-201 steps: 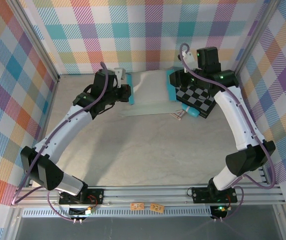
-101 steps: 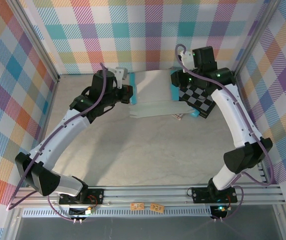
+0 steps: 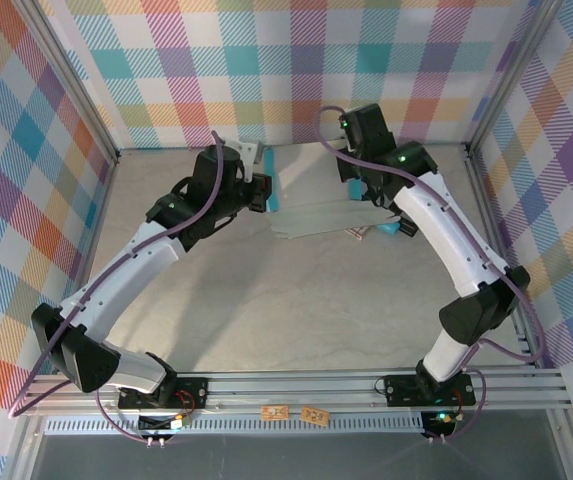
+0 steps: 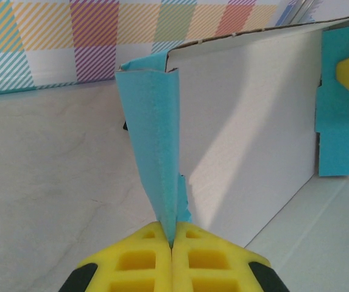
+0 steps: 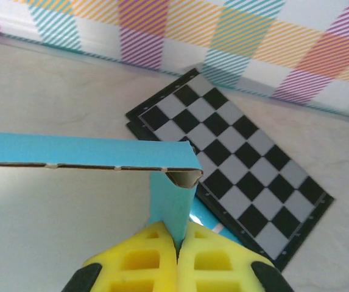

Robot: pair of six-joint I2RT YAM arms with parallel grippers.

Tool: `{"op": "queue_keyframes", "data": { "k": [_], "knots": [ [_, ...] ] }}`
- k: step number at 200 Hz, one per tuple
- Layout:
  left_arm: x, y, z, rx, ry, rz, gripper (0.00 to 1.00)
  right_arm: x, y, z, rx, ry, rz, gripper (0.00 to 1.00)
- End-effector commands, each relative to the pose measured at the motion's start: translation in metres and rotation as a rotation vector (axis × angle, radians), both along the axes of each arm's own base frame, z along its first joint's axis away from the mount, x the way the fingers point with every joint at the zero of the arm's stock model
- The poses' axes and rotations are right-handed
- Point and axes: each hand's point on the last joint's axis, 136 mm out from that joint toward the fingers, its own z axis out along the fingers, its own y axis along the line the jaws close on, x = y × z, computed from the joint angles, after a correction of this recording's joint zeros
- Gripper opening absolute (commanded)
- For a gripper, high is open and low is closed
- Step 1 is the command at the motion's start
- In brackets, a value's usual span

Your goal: Fold the paper box

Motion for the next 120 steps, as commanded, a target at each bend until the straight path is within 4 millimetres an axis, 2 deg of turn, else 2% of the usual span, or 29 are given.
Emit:
{"op": "queue_keyframes", "data": {
  "k": [1,16,32,55,75,97,120],
  "knots": [
    [-0.021,-0.034,0.042,-0.084,-0.105,-0.154,0.0,-0.003,-0.007,0.014,-0.114,-0.074,-0.12,0.0],
    [-0.021,-0.036,0.046,-0.091,-0.116,-0.156,0.0,-0.003,-0.012,0.017,-0.202,-0.089,-0.176,0.0],
    [-0.022,-0.038,0.049,-0.099,-0.126,-0.162,0.0,-0.003,-0.012,0.018,-0.211,-0.077,-0.188,0.0],
    [-0.022,-0.04,0.052,-0.113,-0.128,-0.164,0.0,-0.001,0.002,0.018,-0.166,-0.05,-0.124,0.0],
    [-0.023,-0.04,0.055,-0.125,-0.128,-0.165,0.0,-0.007,0.027,0.015,-0.014,0.019,0.013,0.0],
    [-0.024,-0.039,0.059,-0.134,-0.134,-0.166,0.0,-0.012,0.042,0.011,0.223,0.123,0.125,0.0],
    [-0.027,-0.039,0.061,-0.143,-0.135,-0.169,0.0,-0.021,0.055,0.012,0.343,0.14,0.245,0.0]
  ]
}}
